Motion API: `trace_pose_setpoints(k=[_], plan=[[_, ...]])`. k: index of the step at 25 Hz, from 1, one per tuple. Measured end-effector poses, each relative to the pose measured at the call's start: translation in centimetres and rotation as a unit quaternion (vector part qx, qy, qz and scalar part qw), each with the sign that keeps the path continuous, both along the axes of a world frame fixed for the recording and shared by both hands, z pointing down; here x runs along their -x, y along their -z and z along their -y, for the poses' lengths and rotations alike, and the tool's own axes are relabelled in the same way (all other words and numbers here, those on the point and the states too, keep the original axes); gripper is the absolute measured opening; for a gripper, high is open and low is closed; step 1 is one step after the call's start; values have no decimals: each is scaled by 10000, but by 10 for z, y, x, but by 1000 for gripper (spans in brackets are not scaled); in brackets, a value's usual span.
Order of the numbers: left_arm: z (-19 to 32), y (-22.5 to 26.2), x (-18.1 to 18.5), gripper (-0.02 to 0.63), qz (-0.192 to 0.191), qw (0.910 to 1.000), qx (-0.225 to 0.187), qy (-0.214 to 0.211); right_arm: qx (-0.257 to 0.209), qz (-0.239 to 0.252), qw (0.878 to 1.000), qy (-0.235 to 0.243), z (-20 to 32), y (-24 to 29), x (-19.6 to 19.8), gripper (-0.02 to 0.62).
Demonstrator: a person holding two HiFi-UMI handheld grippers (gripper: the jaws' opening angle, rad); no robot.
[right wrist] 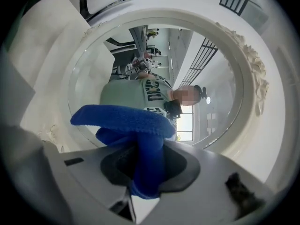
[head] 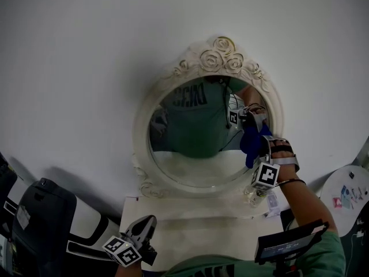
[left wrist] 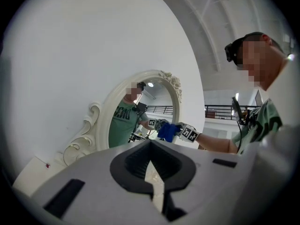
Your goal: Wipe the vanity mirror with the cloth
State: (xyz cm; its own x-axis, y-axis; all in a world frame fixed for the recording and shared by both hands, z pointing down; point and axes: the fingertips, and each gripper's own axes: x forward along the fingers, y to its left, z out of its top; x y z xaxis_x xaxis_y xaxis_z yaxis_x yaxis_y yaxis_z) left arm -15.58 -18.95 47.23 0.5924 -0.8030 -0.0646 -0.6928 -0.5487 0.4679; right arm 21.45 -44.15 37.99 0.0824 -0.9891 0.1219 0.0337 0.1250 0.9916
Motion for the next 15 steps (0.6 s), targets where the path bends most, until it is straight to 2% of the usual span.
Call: trace_pose_setpoints(k=[2,4,9,12,15], plan=[[-8,-1,12,-3,-28,9999,3,121,11,56,10000,-28,-3,3,8,106],[-17,-5,28,-3,-50,9996,40,278,-47,196,9993,309,-9,9,42,106],[-36,-17,66,-3,-121,9976,179,663,-10,69,9842,1769,-25,3,201,106],[-46,-19,84,-3,-108,9964,223,810,-2,159,9730,2302,-29,1,286,106],[-56,-18,104,-3,-58,9951,218,959,1,195,9644,2639,-30,0,349,106]])
